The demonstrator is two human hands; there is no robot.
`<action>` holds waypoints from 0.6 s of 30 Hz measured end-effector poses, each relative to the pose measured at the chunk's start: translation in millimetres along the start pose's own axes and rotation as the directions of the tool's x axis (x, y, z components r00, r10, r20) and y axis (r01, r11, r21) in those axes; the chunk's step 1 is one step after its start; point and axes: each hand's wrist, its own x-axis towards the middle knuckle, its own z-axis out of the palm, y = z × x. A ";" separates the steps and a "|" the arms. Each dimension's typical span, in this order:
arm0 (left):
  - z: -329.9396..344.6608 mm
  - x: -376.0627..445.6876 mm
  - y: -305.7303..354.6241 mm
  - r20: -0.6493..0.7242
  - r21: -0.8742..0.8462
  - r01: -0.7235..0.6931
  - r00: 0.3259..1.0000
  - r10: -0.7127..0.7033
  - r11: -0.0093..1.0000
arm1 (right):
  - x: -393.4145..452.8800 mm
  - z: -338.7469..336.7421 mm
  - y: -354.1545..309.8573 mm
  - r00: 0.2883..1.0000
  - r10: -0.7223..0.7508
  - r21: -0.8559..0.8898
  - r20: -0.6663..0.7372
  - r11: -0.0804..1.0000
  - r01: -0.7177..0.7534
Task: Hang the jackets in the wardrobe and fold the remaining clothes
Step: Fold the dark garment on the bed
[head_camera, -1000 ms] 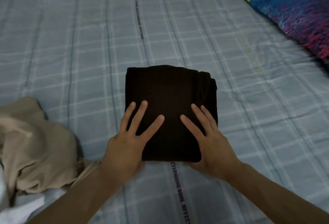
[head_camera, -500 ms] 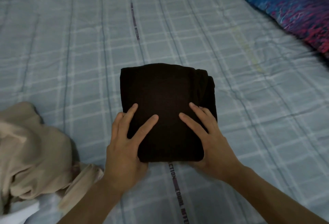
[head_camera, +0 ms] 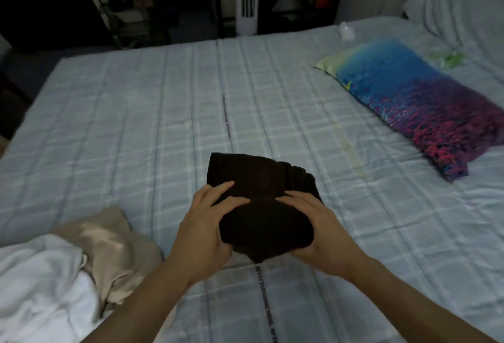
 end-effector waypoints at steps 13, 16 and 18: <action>-179.1 -131.4 168.4 -0.273 0.050 -0.106 0.955 0.116 0.993 | -108.5 -114.0 -229.4 0.977 -0.210 -0.243 -0.041 0.950 0.194; -206.3 -168.5 203.8 -0.327 0.098 -0.122 0.933 0.148 0.988 | -143.2 -132.3 -273.0 0.960 -0.270 -0.327 -0.072 0.916 0.233; -219.9 -196.3 226.7 -0.354 0.123 -0.120 0.922 0.156 0.985 | -167.5 -139.8 -296.6 0.948 -0.308 -0.353 -0.084 0.899 0.260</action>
